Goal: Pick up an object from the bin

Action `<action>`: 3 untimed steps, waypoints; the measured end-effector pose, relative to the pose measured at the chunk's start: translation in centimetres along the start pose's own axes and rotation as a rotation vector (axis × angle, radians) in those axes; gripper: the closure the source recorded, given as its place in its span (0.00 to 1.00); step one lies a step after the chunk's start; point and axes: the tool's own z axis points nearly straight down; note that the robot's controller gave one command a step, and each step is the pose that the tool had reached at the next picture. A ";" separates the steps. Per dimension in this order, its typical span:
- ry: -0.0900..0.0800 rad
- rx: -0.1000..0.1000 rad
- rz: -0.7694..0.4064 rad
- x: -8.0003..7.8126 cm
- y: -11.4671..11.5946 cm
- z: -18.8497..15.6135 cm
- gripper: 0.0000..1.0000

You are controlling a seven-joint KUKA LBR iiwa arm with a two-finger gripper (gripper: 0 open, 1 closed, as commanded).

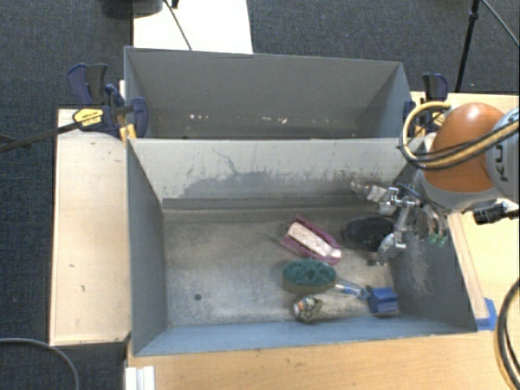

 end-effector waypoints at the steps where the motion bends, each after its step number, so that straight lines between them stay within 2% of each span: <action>1: -0.001 0.000 -0.005 0.0 0.0 -0.1 0.00; 2: -0.005 0.001 -0.006 -0.1 -0.1 -0.2 1.00; 3: -0.019 0.001 -0.009 -0.2 0.0 -10.4 1.00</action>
Offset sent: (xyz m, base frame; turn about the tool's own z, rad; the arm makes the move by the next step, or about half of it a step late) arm 0.0000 0.0000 0.0000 0.0000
